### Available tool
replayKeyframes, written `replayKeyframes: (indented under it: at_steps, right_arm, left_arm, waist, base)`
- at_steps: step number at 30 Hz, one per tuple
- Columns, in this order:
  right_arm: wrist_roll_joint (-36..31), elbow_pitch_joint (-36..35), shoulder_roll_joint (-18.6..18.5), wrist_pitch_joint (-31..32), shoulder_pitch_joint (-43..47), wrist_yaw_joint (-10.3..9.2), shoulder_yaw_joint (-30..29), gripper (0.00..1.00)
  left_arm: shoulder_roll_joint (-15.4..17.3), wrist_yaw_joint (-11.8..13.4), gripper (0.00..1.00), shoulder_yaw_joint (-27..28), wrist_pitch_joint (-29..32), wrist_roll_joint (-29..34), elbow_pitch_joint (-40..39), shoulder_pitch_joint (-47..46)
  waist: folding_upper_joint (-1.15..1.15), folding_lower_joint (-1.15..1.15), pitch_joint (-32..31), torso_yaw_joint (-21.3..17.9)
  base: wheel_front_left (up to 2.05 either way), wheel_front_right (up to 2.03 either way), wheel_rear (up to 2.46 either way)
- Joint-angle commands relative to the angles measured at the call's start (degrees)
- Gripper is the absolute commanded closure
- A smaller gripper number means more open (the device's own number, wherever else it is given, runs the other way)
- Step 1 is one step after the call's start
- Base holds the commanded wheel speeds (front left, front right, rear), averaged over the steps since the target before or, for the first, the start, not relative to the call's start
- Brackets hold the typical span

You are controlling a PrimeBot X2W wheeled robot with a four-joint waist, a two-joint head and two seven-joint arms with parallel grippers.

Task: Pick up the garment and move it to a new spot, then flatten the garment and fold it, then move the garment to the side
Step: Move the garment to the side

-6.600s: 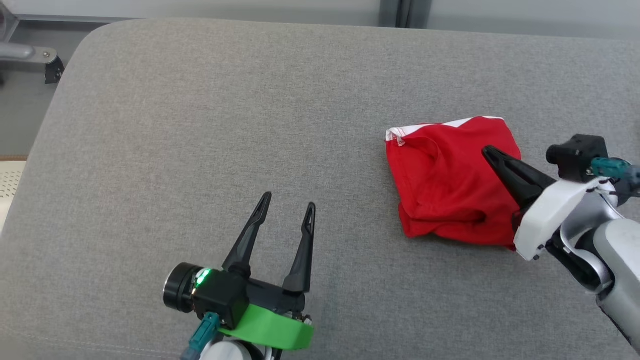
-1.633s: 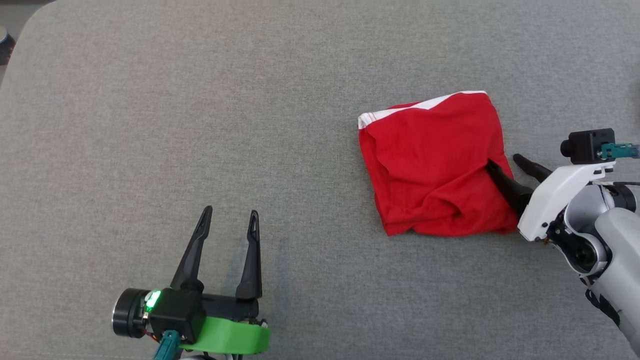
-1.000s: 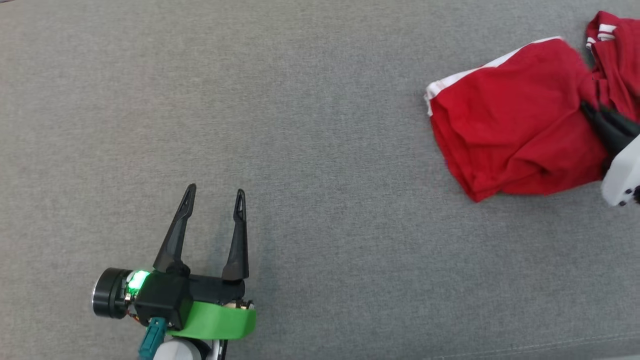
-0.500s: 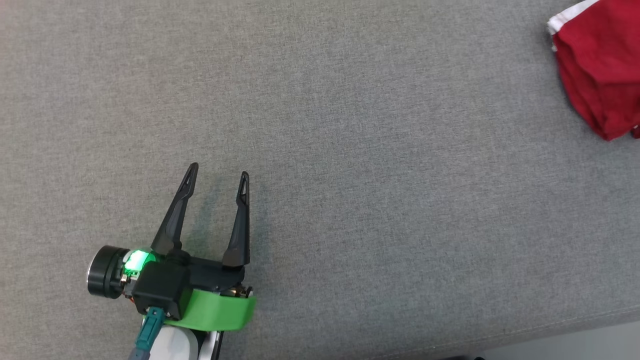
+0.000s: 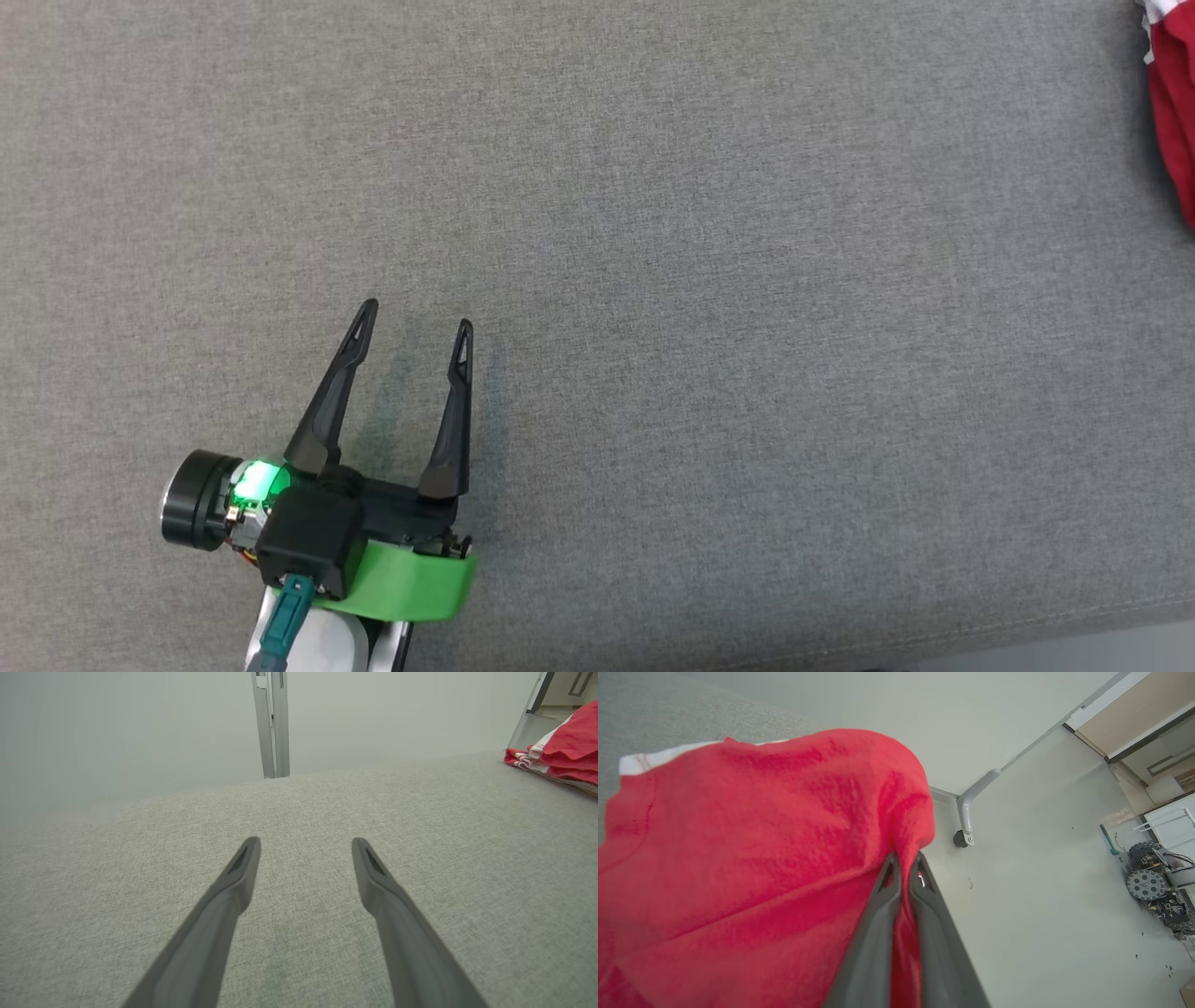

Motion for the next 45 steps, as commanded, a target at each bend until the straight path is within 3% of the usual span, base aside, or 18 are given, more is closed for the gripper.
replayKeyframes:
  at_steps: [1,2,3,4,10,15,23,28,34,39,45]
  right_arm:
    - [-1.66,0.85,0.79,-0.27,-1.11,-0.1,-1.31,0.93]
    - [-2.58,1.62,1.64,-0.47,-1.23,-0.1,-2.32,0.88]
    - [-3.35,2.43,2.29,-0.87,-1.53,-0.1,-3.57,0.51]
    - [-5.24,3.25,2.77,-1.61,-1.87,-0.1,-5.0,0.0]
    - [-15.03,5.85,6.71,-8.0,-1.2,-0.1,-11.15,0.0]
    - [-15.94,3.3,13.25,-14.01,3.08,-0.1,-12.57,0.0]
    - [-8.59,-16.13,23.26,-15.16,19.08,-0.1,-9.58,0.0]
    - [-8.74,-24.46,29.48,-15.19,28.53,-0.1,-8.13,0.0]
    - [-11.43,-30.35,36.85,-15.19,36.16,-0.1,-6.0,0.0]
    - [-14.16,-35.26,42.15,-15.2,42.61,-0.1,-8.22,0.0]
    - [-15.12,-36.66,44.34,-15.18,48.66,-0.1,-7.82,0.0]
  left_arm:
    - [0.52,-0.22,0.0,-0.03,0.02,0.08,-0.21,0.13]
    - [0.62,-0.19,0.0,-0.01,0.02,0.11,-0.25,0.22]
    - [0.74,-0.16,0.0,-0.06,0.02,0.22,-0.33,0.22]
    - [0.75,-0.17,0.0,-0.18,0.03,0.28,-0.45,0.16]
    - [0.61,-0.06,0.0,-1.08,0.03,-0.05,-0.12,0.36]
    - [0.13,0.68,0.0,-1.6,0.03,-1.27,1.15,1.18]
    - [-0.45,3.05,0.0,-0.79,0.02,-3.54,3.8,4.21]
    - [-0.68,4.5,0.0,0.39,0.03,-5.49,4.63,6.66]
    - [-0.81,5.86,0.0,1.99,0.02,-7.4,4.39,9.96]
    - [-0.83,6.75,0.0,3.27,0.02,-7.25,4.05,12.92]
    - [-0.81,7.01,0.0,4.71,0.02,-8.21,2.96,17.14]
  waist:
    - [0.0,-0.01,-0.17,-0.04]
    - [0.0,-0.01,-0.27,-0.05]
    - [0.0,-0.01,-0.34,-0.06]
    - [0.0,-0.01,-0.44,-0.05]
    - [0.0,-0.01,-2.48,0.17]
    - [0.0,-0.01,-6.73,0.69]
    - [0.0,-0.01,-16.27,1.72]
    - [0.0,-0.01,-21.74,2.13]
    - [0.0,-0.01,-26.33,1.98]
    - [0.0,-0.01,-29.16,2.24]
    - [0.0,-0.01,-31.89,1.81]
  base:
    - [0.0,0.0,0.0]
    - [0.0,0.0,0.0]
    - [0.0,0.0,0.0]
    - [0.0,0.0,0.0]
    - [0.0,0.0,0.0]
    - [0.0,0.0,0.0]
    - [0.0,0.0,0.0]
    - [0.0,0.0,0.0]
    - [0.0,0.0,0.0]
    - [0.0,0.0,0.0]
    - [0.0,0.0,0.0]
